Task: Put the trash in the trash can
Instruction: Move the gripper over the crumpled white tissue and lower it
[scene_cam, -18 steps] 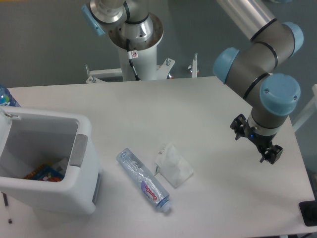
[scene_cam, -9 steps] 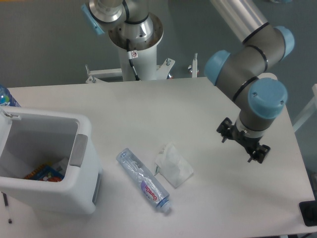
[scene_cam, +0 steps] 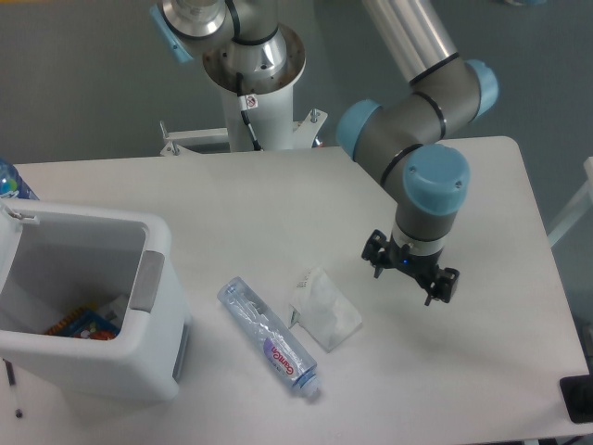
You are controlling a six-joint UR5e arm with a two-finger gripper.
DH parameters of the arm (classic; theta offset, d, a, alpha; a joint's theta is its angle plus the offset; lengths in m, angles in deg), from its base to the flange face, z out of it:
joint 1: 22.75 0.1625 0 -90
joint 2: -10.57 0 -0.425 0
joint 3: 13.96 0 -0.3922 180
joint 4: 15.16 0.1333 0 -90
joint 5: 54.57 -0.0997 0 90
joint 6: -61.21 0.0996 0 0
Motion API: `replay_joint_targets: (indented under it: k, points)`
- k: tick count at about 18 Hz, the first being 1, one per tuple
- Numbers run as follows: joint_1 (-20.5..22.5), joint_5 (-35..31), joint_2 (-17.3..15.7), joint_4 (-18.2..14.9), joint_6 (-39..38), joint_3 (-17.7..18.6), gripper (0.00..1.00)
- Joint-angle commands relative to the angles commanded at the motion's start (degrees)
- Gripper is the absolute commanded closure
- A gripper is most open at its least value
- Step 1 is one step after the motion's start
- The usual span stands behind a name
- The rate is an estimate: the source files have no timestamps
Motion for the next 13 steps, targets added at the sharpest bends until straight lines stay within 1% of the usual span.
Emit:
replay_joint_targets:
  k: [1, 2, 4, 5, 7, 13]
  points:
    - [-0.3, 0.2, 0.1, 0.0, -1.7, 0.3, 0.0]
    - [-0.7, 1.9, 0.0, 0.1, -3.9, 0.3, 0.0]
    - [-1.1, 7.8, 0.3, 0.1, -8.5, 0.4, 0.0]
    - [-1.3, 8.7, 0.4, 0.3, -9.6, 0.4, 0.0]
    - [-2.9, 9.0, 0.5, 1.4, -11.3, 0.4, 0.0]
    - [-5.1, 8.8, 2.7, 6.3, -17.6, 0.5, 0.0]
